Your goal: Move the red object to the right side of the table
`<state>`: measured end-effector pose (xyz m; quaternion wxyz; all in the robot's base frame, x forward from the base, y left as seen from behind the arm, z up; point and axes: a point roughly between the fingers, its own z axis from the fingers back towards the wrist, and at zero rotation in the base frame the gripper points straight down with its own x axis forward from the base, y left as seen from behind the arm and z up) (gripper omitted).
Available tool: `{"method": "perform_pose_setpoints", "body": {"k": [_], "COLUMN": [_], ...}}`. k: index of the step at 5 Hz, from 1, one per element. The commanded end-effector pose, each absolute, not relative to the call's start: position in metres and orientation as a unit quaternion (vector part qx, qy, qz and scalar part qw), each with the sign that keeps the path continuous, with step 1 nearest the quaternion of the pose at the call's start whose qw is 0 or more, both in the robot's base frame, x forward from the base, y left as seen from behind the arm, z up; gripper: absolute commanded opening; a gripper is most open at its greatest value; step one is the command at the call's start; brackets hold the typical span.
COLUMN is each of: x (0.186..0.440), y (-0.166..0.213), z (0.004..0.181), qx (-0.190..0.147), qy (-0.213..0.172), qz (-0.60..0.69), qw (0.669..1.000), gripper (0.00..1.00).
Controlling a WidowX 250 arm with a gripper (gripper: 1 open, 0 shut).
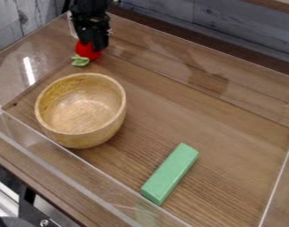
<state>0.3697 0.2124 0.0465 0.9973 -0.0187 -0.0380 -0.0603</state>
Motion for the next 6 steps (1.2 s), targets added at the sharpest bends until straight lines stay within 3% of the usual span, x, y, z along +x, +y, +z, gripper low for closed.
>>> {"method": "perform_pose_setpoints", "body": {"k": [1,4,6], "x": [0.369,0.371,0.371], "y": [0.214,0.133,0.054], "z": [0.083,0.125,0.127], "qx": [-0.003,-0.001,-0.032], "qy": [-0.073,-0.13,-0.122], "qz": [-0.074,-0.122,-0.182], "qw": [0.995,0.984,0.975], "gripper": [0.0,0.0,0.0]}}
